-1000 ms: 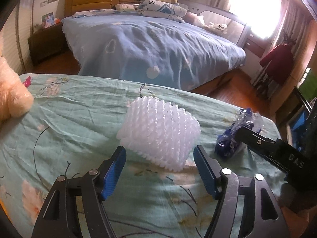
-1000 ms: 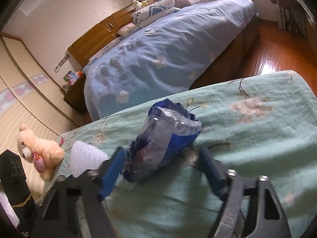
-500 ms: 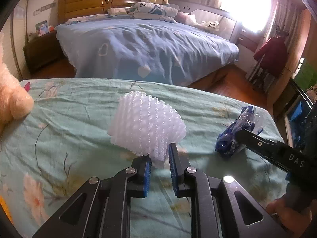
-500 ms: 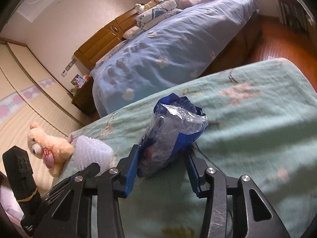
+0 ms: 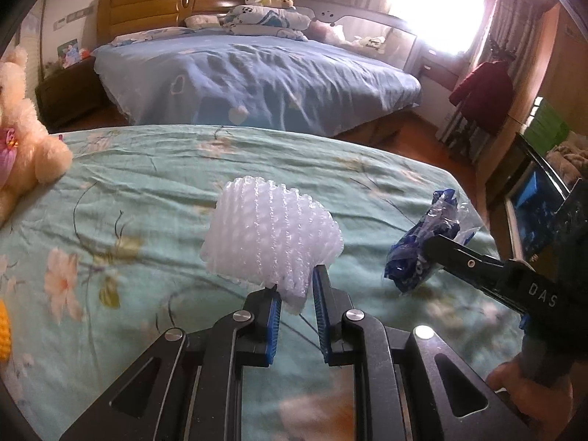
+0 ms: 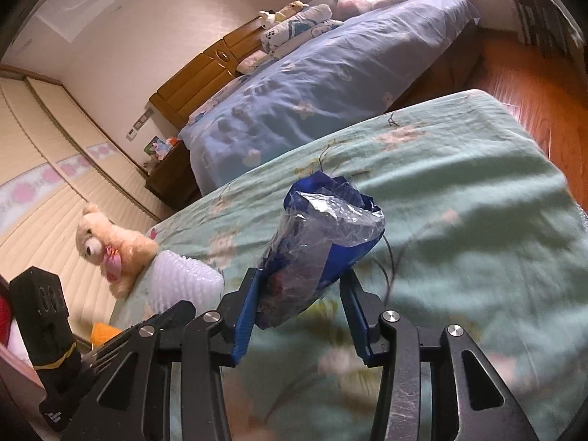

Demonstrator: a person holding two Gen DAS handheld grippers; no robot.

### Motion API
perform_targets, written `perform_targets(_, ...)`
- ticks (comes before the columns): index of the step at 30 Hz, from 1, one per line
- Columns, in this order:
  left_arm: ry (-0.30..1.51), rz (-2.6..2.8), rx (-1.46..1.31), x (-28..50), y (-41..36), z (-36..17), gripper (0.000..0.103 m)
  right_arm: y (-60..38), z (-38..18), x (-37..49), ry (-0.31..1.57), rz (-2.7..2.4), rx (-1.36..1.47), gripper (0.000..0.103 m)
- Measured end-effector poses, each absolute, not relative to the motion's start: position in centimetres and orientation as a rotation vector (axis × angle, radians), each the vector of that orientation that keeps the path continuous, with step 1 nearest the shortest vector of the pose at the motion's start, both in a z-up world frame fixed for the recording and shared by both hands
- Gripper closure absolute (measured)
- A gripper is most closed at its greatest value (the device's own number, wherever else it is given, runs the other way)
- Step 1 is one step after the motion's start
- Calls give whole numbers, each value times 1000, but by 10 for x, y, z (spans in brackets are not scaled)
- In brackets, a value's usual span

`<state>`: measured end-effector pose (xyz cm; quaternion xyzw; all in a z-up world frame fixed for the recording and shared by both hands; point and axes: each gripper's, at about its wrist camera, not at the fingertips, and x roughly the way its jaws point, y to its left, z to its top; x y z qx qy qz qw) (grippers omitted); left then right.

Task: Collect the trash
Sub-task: 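Carry the mesh sleeve and blue plastic bag in both grippers over the bin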

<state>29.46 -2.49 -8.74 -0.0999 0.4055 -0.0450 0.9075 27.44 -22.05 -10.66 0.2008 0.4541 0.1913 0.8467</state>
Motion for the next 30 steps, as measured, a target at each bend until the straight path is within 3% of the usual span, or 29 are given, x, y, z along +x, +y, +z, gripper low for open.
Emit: perform_targets(30, 826, -210, -142, 211, -94, -57, 87, -297, -74, 168, 870, 320, 374, 58)
